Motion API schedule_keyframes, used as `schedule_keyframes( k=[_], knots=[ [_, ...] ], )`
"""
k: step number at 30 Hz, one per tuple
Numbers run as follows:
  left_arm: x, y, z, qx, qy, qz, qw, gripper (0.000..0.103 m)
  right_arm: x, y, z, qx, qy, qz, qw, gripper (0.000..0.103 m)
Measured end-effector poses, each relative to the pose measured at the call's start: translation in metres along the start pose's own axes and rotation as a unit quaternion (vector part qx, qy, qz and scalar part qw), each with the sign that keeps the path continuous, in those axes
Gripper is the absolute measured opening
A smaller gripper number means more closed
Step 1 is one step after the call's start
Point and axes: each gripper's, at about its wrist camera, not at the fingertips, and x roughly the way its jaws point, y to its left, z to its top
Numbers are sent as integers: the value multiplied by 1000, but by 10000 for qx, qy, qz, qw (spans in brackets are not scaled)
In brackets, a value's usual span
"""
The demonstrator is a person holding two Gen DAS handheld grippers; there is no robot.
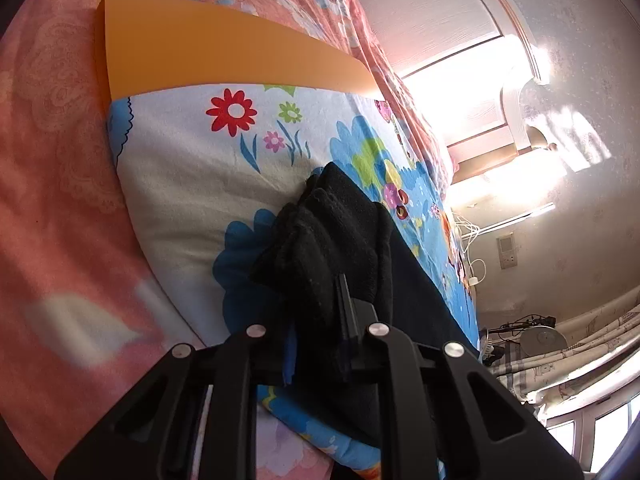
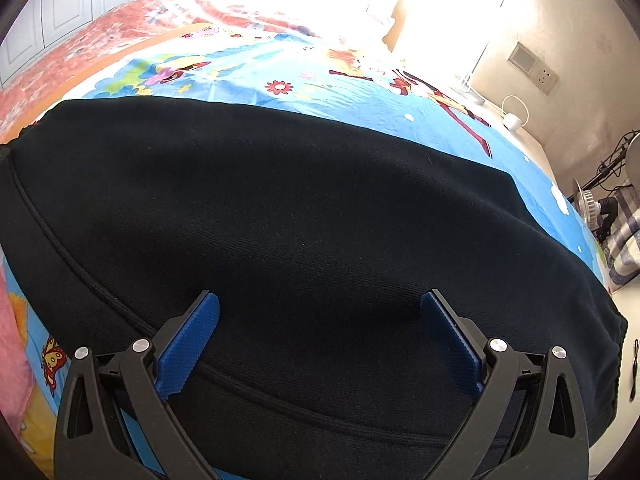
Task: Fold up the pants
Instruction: 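Grasp the cuff ends with the left gripper and lift them, then carry the cuffs over onto the waistband with the left gripper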
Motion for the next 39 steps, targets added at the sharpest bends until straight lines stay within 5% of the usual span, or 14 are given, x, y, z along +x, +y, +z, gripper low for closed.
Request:
schedule_keyframes(
  k=[16,19,21,23,25,28,30,34,35,37,39],
  knots=[
    [-12,-50,-1,680,-119,889,9936,15,-15,-9,-8,139,28,174,9997,97],
    [-19,-81,-5,1153,-231,1242,9853,14,-20,-10,-10,150,107,350,9992,97],
    [-25,-116,-15,1728,-382,1609,9710,14,-25,-18,-9,242,182,674,9973,97],
    [-29,-162,-32,2449,-595,1940,9481,12,-29,-36,-6,566,261,1002,9930,97],
    [-27,-212,-61,3287,-800,2271,9132,11,-33,-60,-1,968,267,1217,9875,97],
    [-9,-281,-126,4545,-1068,2604,8451,11,-39,-98,2,1578,265,1651,9732,97],
    [14,-318,-181,5284,-1237,2786,7924,11,-40,-124,0,1982,267,1945,9603,98],
    [81,-341,-303,6515,-1257,2833,6924,11,-32,-171,-14,2696,317,2240,9360,98],
    [100,-334,-325,6705,-1143,2842,6757,11,-29,-180,-17,2822,354,2251,9319,98],
    [130,-317,-355,6870,-877,2885,6611,11,-23,-190,-23,2936,434,2335,9260,98],
    [141,-301,-367,6953,-1068,2992,6447,11,-18,-191,-22,2854,523,2498,9238,98]
  ],
)
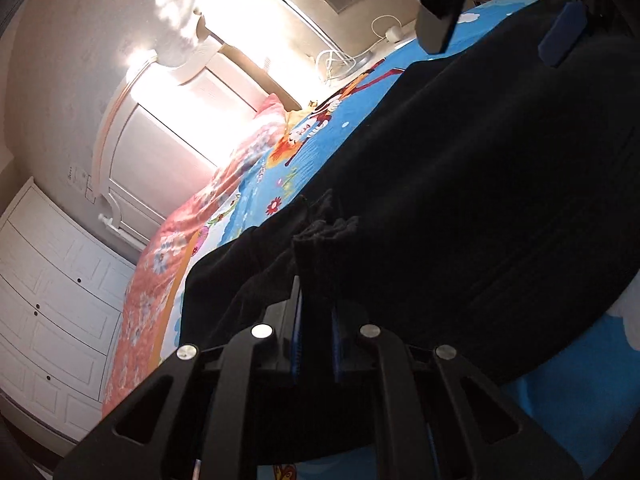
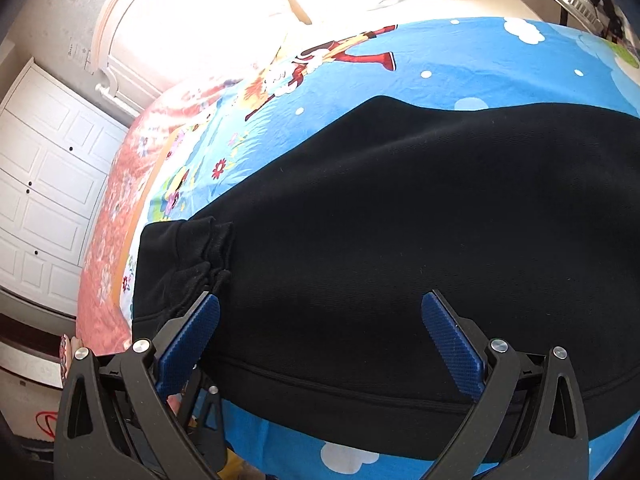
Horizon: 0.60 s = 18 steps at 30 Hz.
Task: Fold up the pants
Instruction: 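Carry the cuffs over onto the waistband with the left gripper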
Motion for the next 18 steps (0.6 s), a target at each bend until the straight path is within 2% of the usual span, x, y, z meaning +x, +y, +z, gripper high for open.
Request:
schedule_keyframes(
  k=[2,7,13,18],
  knots=[
    [-2,-1,-7,-47,-166,174,9997,11,8,4,3,-53,223,224,9995,98],
    [-10,10,-10,-411,-385,174,9983,11,49,48,16,-362,1048,792,9907,98],
    [-18,19,-12,-712,-552,47,9959,11,111,98,29,-633,1842,738,9781,98],
    [-23,26,-9,-800,-768,-37,9938,11,141,120,36,-875,1976,697,9739,97]
  ],
)
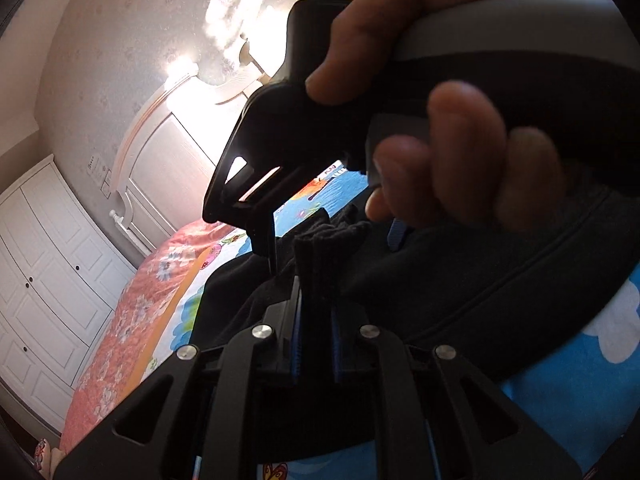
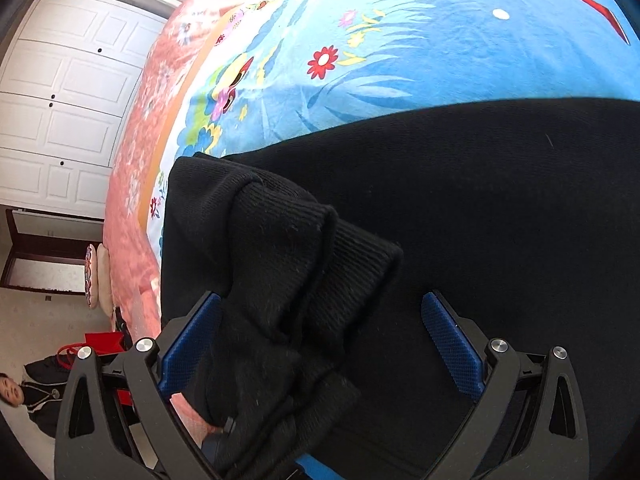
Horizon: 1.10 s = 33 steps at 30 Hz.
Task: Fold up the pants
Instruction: 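Carry the cuffs over onto the waistband with the left gripper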
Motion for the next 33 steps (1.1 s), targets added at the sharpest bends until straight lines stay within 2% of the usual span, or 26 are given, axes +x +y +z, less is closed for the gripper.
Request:
schedule_keyframes(
  k=[1,2,3,4,5,10,15,20,23,24,26,27,28,30,33],
  knots=[
    [1,-1,2,10,-38,-44,10000,11,1,3,3,-86,-29,-38,10000,87],
    [0,-3,3,31,-65,-84,9999,11,0,6,6,-189,-58,-102,9998,59],
    [1,-5,4,54,-82,-125,9999,11,0,6,7,-270,-14,0,9996,40],
    [5,-9,5,52,-83,-183,9998,11,-3,4,6,-238,31,13,9997,28],
    [4,-12,6,47,-129,-216,9997,11,-9,1,5,-214,-49,8,9998,25],
    [-1,-38,21,143,-384,-532,9977,11,-43,-28,-9,-172,-353,-168,9991,21],
    [2,-61,29,257,-457,-769,9957,11,-53,-48,-15,-167,-476,-318,9982,21],
    [13,-66,23,280,-335,-930,9947,11,-45,-49,-21,-344,-614,-561,9959,21],
    [12,-58,23,130,-328,-1002,9943,11,-53,-46,-24,-457,-703,-712,9939,20],
    [15,-53,22,33,-305,-1078,9937,13,-55,-42,-25,-546,-765,-778,9925,20],
    [16,-53,21,-173,-287,-1276,9913,23,-57,-39,-27,-660,-855,-922,9899,19],
    [17,-51,20,-227,-262,-1427,9892,44,-57,-39,-28,-693,-870,-951,9892,19],
    [16,-49,20,-303,-247,-1577,9867,51,-55,-40,-29,-723,-883,-992,9885,19],
    [13,-42,19,-477,-257,-1758,9829,50,-55,-44,-30,-673,-950,-942,9887,18],
    [25,-34,23,-468,-148,-1620,9856,47,-60,-43,-32,-697,-983,-866,9889,15]
  ],
)
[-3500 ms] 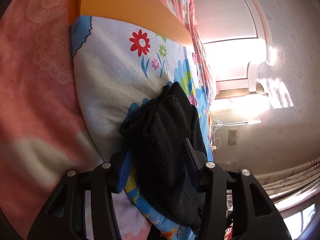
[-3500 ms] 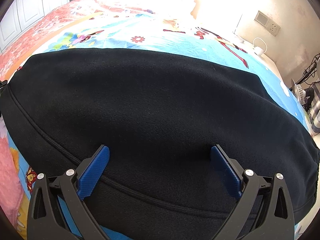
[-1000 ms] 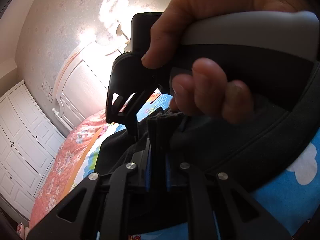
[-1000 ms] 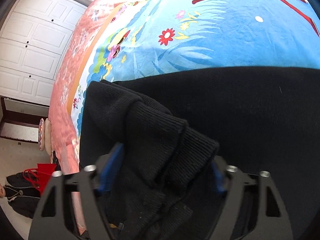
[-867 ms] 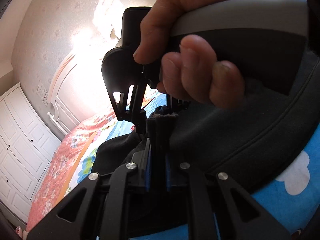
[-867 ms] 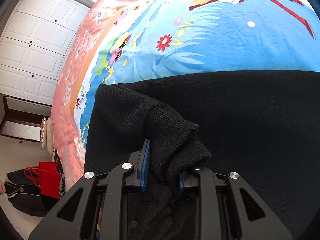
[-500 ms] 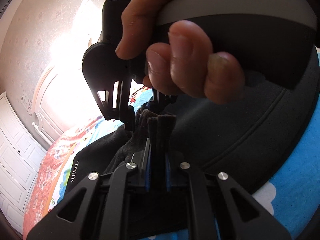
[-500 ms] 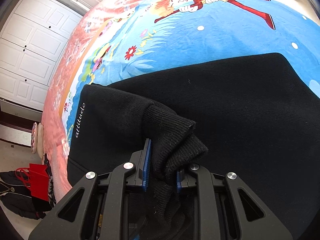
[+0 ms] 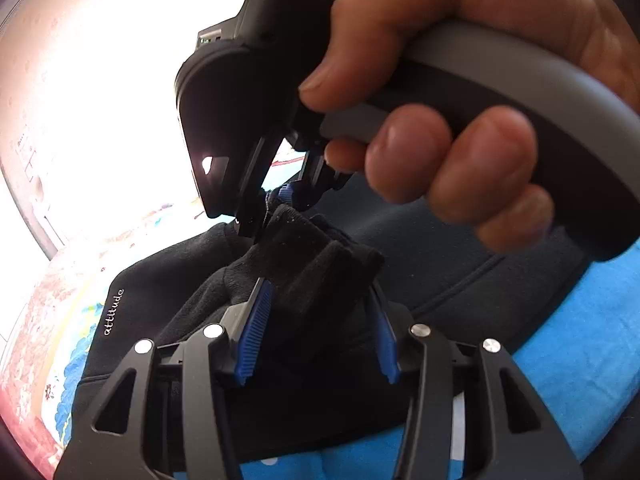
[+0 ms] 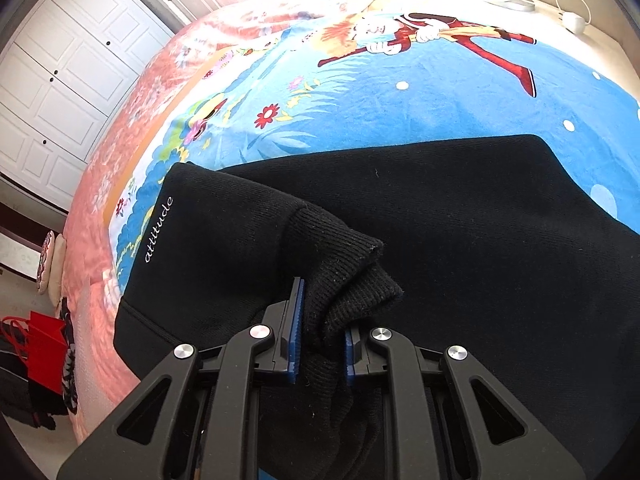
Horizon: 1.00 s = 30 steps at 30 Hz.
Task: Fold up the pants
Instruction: 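Carry the cuffs over onto the waistband with the left gripper, then open the left gripper and release the cuffs on the pants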
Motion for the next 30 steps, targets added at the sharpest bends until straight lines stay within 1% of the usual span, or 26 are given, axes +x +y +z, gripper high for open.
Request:
schedule_keyframes(
  k=[1,2,3,4,5,8,11,13,15,17,20,21,22,24,25,26,27,28,29,30],
  knots=[
    [5,-2,0,71,32,76,9999,35,0,1,-1,-33,13,-22,10000,15],
    [8,-4,-1,197,45,253,9995,24,1,1,-1,-55,34,-35,10000,15],
    [10,-6,0,301,39,365,9989,15,1,-1,-1,-33,50,-1,10000,15],
    [10,-7,2,343,51,373,9987,12,1,-4,-1,18,70,34,10000,14],
    [9,-7,4,377,34,401,9985,12,-3,-6,-1,61,63,60,9999,14],
    [0,-11,9,562,-186,506,9970,11,-22,-8,-5,81,-94,39,9999,13],
    [-4,-16,14,625,-374,341,9968,11,-45,-14,-12,92,-330,-132,9993,13],
    [-3,-22,18,652,-440,236,9966,11,-53,-22,-16,153,-409,-229,9988,13],
    [-2,-25,19,664,-438,122,9968,11,-54,-32,-19,203,-395,-340,9984,13],
    [7,-25,17,653,-388,-10,9971,11,-51,-42,-24,330,-377,-343,9982,13],
    [9,-23,11,632,-306,-84,9975,11,-45,-50,-32,409,-406,-378,9976,13],
    [13,-19,12,556,-277,-148,9980,11,-45,-50,-34,381,-428,-433,9974,13],
    [17,-14,12,427,-248,-257,9985,15,-43,-50,-36,325,-452,-528,9971,14],
    [22,-3,9,183,-202,-562,9981,25,-36,-48,-40,206,-464,-888,9948,16],
    [21,3,8,99,-173,-698,9974,33,-32,-47,-43,128,-496,-1067,9930,18],
    [18,13,9,-25,-159,-843,9963,37,-32,-47,-46,68,-591,-1191,9911,30],
    [10,24,9,-216,-169,-1055,9940,42,-33,-48,-48,67,-653,-1326,9890,38],
    [2,39,7,-470,-160,-1283,9905,48,-34,-49,-49,89,-709,-1456,9868,52],
    [-4,60,5,-793,-138,-1471,9858,50,-35,-52,-51,103,-766,-1562,9847,62],
    [-10,85,2,-1175,-121,-1580,9804,51,-36,-54,-52,108,-827,-1617,9833,63]
  ],
)
